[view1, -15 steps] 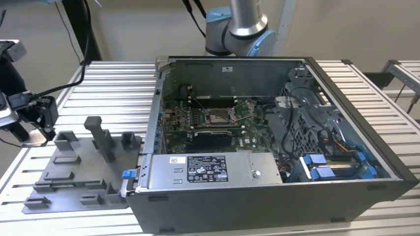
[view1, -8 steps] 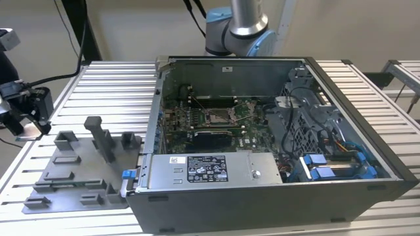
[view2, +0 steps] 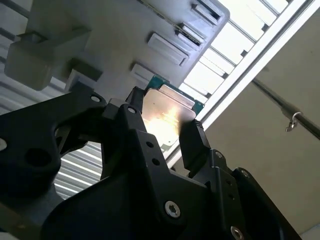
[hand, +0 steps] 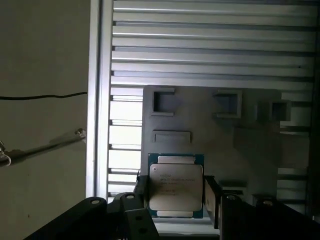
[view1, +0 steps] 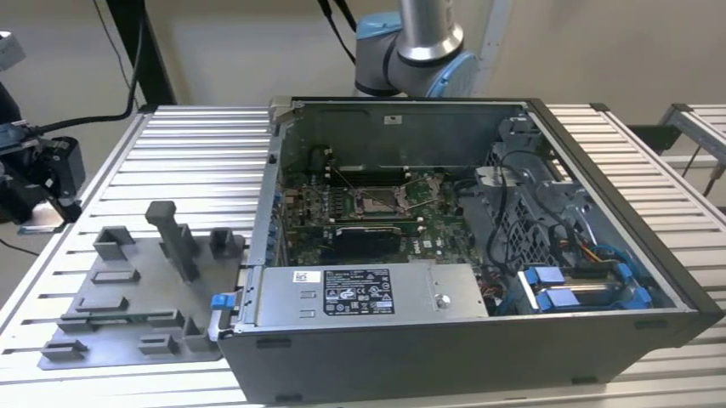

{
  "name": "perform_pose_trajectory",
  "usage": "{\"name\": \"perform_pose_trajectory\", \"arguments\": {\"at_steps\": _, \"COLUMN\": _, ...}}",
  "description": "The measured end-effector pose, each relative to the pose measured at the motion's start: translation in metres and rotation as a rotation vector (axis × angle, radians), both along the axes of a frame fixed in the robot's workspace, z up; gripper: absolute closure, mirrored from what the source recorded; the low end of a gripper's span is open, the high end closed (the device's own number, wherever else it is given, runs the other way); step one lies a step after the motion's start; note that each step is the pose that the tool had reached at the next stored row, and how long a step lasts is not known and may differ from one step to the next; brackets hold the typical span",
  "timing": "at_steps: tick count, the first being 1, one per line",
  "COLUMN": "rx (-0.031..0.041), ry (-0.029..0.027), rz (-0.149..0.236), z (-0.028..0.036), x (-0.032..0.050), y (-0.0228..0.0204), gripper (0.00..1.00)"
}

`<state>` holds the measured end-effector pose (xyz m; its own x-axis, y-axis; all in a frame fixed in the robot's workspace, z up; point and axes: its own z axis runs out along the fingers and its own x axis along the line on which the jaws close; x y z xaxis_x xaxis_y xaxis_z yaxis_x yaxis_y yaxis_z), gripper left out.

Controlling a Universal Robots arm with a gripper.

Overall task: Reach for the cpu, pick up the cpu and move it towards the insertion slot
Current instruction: 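Pick up the cpu and move it towards the insertion slot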

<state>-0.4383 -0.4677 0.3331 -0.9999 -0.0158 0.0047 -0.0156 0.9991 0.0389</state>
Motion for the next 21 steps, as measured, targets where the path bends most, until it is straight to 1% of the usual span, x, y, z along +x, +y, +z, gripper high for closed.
{"name": "perform_pose_trajectory", "arguments": {"at_steps": 8, "rx": 0.0001, "ry": -0.0002, "rz": 0.0, "z": 0.0008, "x": 0.0, "y": 0.0, "gripper": 1.0}}
{"name": "perform_pose_trajectory", "arguments": {"at_steps": 11, "rx": 0.0, "ry": 0.0, "rz": 0.0, "z": 0.0039, "x": 0.0, "y": 0.0, "gripper": 1.0}}
{"name": "perform_pose_trajectory", "arguments": {"at_steps": 16, "rx": 0.0, "ry": 0.0, "rz": 0.0, "z": 0.015, "x": 0.0, "y": 0.0, "gripper": 1.0}}
{"name": "perform_pose_trajectory", "arguments": {"at_steps": 21, "rx": 0.0, "ry": -0.0002, "rz": 0.0, "z": 0.031, "x": 0.0, "y": 0.0, "gripper": 1.0}}
